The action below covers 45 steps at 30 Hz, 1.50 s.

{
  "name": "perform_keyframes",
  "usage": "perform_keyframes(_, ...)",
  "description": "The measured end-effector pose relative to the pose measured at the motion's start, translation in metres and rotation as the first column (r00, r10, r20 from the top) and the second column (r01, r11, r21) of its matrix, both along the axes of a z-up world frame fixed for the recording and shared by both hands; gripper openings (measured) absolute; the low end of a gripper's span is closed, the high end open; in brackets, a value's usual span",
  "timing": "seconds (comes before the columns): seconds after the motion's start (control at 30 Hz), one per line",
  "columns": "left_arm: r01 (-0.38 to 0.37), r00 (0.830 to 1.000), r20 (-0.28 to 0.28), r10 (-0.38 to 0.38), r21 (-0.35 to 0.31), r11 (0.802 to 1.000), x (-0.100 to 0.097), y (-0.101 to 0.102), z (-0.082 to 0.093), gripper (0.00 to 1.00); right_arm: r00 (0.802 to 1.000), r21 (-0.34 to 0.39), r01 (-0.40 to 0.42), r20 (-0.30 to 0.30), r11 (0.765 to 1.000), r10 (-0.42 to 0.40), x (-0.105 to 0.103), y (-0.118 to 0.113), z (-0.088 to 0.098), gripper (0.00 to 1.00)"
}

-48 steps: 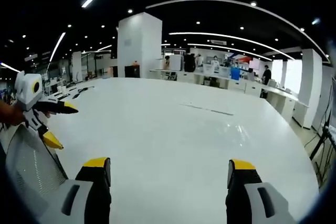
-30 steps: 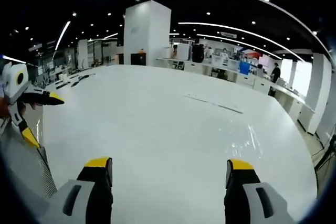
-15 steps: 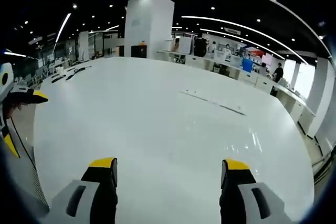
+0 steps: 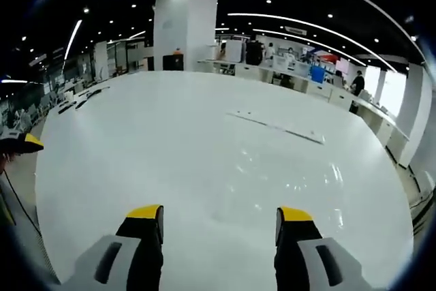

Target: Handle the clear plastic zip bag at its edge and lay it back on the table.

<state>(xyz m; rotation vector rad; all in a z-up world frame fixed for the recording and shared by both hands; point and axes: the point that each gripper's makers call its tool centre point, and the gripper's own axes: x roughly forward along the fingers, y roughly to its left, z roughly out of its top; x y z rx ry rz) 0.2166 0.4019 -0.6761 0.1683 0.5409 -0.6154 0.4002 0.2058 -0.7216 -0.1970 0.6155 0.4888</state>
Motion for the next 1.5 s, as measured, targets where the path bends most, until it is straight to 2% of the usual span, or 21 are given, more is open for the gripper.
perform_keyframes(0.1, 0.002, 1.0, 0.0, -0.002, 0.0, 1.0, 0.001, 0.0, 0.001, 0.9, 1.0, -0.011, -0.003, -0.004, 1.0, 0.003, 0.003, 0.005, -0.002, 0.63)
perform_keyframes(0.27, 0.013, 1.0, 0.003, -0.013, 0.005, 1.0, 0.002, -0.002, 0.002, 0.9, 0.999, -0.049, -0.017, -0.03, 0.999, 0.015, 0.007, 0.006, -0.01, 0.47)
perform_keyframes(0.5, 0.013, 1.0, -0.001, -0.013, -0.016, 1.0, 0.003, -0.002, 0.003, 0.9, 0.999, -0.074, -0.029, -0.044, 0.997, 0.026, 0.018, 0.003, -0.016, 0.32)
perform_keyframes(0.57, 0.018, 1.0, 0.003, -0.018, -0.014, 1.0, 0.003, -0.002, 0.004, 0.89, 0.998, -0.054, -0.021, -0.058, 0.998, 0.018, 0.019, 0.004, -0.018, 0.31)
perform_keyframes(0.8, 0.033, 0.999, -0.001, -0.033, 0.0, 0.999, 0.001, -0.004, 0.001, 0.88, 0.997, -0.093, -0.028, -0.08, 0.995, 0.02, 0.031, 0.005, -0.033, 0.25)
perform_keyframes(0.93, 0.04, 0.999, 0.002, -0.04, 0.015, 0.999, 0.001, -0.004, 0.001, 0.84, 0.995, -0.103, -0.014, -0.096, 0.995, 0.004, 0.033, 0.004, -0.043, 0.25)
perform_keyframes(1.23, 0.031, 1.0, -0.002, -0.031, 0.013, 0.999, 0.003, -0.002, 0.003, 0.84, 0.992, -0.115, -0.011, -0.128, 0.993, -0.004, 0.029, 0.004, -0.053, 0.23)
perform_keyframes(1.3, 0.032, 0.999, -0.003, -0.032, 0.014, 0.999, 0.003, -0.001, 0.003, 0.83, 0.986, -0.111, -0.023, -0.167, 0.994, 0.004, 0.02, 0.005, -0.057, 0.2)
perform_keyframes(1.33, 0.032, 0.999, -0.004, -0.032, 0.014, 0.999, 0.003, -0.001, 0.002, 0.83, 0.99, -0.096, -0.021, -0.141, 0.995, 0.007, 0.023, 0.009, -0.054, 0.19)
perform_keyframes(1.4, 0.032, 0.999, -0.003, -0.031, 0.015, 0.999, 0.004, -0.001, 0.002, 0.83, 0.986, -0.081, -0.016, -0.165, 0.997, 0.003, 0.02, 0.012, -0.057, 0.15)
perform_keyframes(1.5, 0.03, 1.0, -0.006, -0.03, 0.011, 0.999, 0.004, -0.001, 0.001, 0.82, 0.986, -0.113, -0.055, -0.164, 0.992, 0.036, 0.019, 0.014, -0.061, 0.06)
